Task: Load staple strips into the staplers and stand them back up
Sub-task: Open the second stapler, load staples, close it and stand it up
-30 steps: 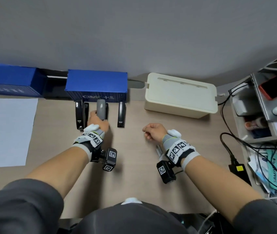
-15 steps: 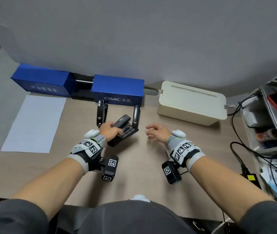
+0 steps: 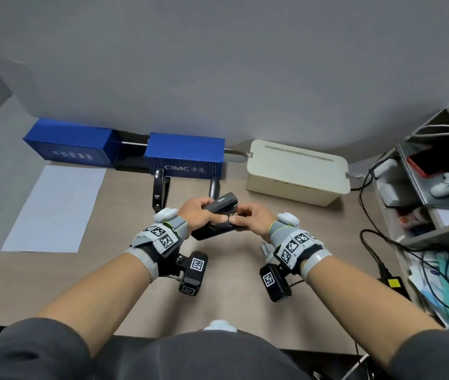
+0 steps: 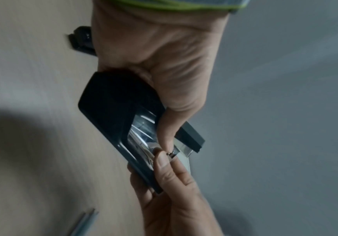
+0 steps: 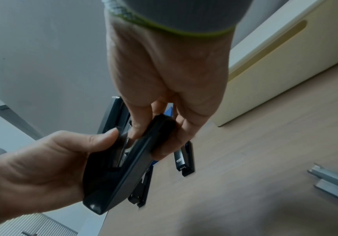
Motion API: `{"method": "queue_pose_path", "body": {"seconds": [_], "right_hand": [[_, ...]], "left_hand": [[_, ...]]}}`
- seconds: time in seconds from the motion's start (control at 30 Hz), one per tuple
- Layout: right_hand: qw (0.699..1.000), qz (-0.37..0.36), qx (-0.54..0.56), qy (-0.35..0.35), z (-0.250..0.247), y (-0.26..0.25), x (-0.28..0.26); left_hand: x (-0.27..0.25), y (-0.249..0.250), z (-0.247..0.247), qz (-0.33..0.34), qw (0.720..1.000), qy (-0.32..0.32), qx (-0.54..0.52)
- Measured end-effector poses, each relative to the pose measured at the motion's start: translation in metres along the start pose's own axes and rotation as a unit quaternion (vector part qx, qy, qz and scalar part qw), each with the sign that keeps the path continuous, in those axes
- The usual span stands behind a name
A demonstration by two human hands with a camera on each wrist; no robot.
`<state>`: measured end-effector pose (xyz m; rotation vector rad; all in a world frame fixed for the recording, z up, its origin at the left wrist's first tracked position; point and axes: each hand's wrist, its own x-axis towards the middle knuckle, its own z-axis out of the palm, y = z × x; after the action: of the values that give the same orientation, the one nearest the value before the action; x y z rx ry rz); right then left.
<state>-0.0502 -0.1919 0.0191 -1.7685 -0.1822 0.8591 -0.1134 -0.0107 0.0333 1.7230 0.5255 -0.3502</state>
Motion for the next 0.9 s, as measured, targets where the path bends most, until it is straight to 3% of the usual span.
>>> {"method": "queue_pose_path", "body": {"seconds": [0.17,0.43,0.57,0.7,0.83,0.9], "right_hand": [[0.998,-0.004,0.057,0.030,-0.012,0.008,-0.010],[0.997,-0.017,0.040,0.068,-0.021,0.016,-0.012],[0.993,-0.025,0.037,0.106,-0.029,0.019,-0.012],[0.990,-0.045,0.035,0.132,-0.036,0.020,-0.016],[0.987,-0.059,0.019,0.147,-0.039,0.024,-0.020],[0.985,-0.069,0.020,0.157,-0.039,0.026,-0.021]], "left_hand": [[0.000,0.009,0.003,-0.020,0.988,0.022,-0.152],[-0.006,0.008,0.016,-0.004,0.986,0.045,-0.159],[-0.011,0.009,0.019,-0.012,0.973,0.075,-0.220],[-0.008,0.001,0.015,-0.087,0.941,0.127,-0.302],[-0.006,-0.007,0.013,-0.168,0.885,0.099,-0.423],[-0.008,-0.008,0.014,-0.190,0.872,0.071,-0.445]]}}
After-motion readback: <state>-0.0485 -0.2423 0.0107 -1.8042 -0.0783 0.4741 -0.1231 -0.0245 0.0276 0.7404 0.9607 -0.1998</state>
